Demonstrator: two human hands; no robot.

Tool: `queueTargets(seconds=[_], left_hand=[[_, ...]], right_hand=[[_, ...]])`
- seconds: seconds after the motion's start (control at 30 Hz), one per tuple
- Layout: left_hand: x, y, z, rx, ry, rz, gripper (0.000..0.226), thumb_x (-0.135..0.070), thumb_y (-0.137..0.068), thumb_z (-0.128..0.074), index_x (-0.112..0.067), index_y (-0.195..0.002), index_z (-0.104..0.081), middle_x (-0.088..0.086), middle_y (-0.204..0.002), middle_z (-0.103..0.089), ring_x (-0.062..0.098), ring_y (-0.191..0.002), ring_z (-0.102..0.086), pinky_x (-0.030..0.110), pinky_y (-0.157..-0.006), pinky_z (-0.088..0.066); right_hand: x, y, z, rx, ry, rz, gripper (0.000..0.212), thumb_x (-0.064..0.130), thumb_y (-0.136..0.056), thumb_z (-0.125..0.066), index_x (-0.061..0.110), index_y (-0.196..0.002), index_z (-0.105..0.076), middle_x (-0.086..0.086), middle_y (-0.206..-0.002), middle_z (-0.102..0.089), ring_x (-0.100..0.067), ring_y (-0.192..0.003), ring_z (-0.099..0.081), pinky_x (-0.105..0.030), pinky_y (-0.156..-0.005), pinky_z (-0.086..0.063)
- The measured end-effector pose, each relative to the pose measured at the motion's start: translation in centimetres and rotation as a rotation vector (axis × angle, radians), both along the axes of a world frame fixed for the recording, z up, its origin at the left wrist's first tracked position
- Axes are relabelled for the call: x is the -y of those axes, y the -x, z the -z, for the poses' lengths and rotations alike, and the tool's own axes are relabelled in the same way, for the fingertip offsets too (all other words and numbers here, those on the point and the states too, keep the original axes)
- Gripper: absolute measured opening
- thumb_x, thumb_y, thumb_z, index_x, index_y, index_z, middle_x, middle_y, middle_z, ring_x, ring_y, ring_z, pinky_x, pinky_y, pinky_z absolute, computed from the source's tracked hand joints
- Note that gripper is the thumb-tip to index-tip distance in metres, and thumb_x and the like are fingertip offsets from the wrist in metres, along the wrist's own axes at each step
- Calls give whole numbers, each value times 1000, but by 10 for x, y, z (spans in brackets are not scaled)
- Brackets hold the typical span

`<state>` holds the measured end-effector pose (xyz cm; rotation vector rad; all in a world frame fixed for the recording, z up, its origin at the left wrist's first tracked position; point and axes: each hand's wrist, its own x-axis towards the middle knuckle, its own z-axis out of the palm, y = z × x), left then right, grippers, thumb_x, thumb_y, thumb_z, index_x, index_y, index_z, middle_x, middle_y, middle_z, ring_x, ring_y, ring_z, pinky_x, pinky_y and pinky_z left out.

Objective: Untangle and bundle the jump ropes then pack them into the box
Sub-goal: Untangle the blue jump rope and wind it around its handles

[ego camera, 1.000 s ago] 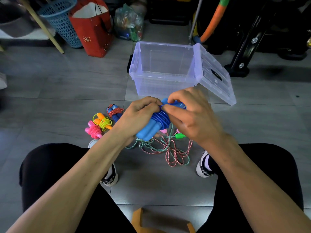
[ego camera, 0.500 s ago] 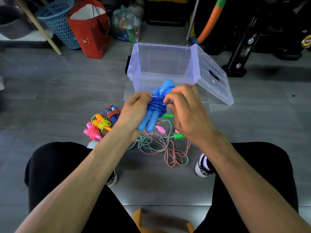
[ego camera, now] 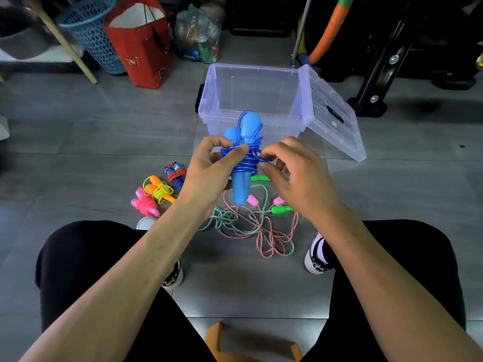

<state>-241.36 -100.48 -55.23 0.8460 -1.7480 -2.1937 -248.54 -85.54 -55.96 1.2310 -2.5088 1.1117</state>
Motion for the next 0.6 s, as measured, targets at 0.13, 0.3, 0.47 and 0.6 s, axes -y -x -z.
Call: queueTargets(seconds=[0.13, 0.3, 0.47, 0.6], left_hand=[[-5, 2, 6, -25, 253, -34, 23, -19, -86, -74, -13, -89, -52, 7, -77, -61, 16, -60, -61, 30, -56, -53], [-8, 11, 13, -70, 200, -109, 23, -18, -87, -73, -14, -84, -51, 5, -72, -60, 15, -58, -60, 34, -60, -50], [-8, 13, 10, -77, -146, -191, 24, -10, -88, -70, -13, -76, -49, 7, -74, -60, 16, -58, -61, 28, -56, -51], [-3, 13, 10, -83, -231, -201, 26, -6, -89, -67, -13, -73, -48, 6, -72, -57, 18, -61, -60, 30, -58, -52]], right_hand=[[5, -6, 0, 169, 10, -45, 11, 17, -93, -60, 8, -87, -58, 3, -83, -53, -6, -65, -48, -13, -62, -38], [6, -5, -13, 569, 111, 17, 14, 17, -95, -58, 5, -88, -61, 14, -66, -53, -3, -59, -47, -22, -51, -47], [7, -10, -14, 727, 205, -53, 15, 18, -90, -62, 9, -78, -56, 7, -69, -50, -11, -62, -44, -19, -55, -39], [5, -13, -14, 663, 173, -97, 14, 17, -89, -65, 8, -78, -63, 2, -75, -55, -4, -61, -50, -12, -57, -39]])
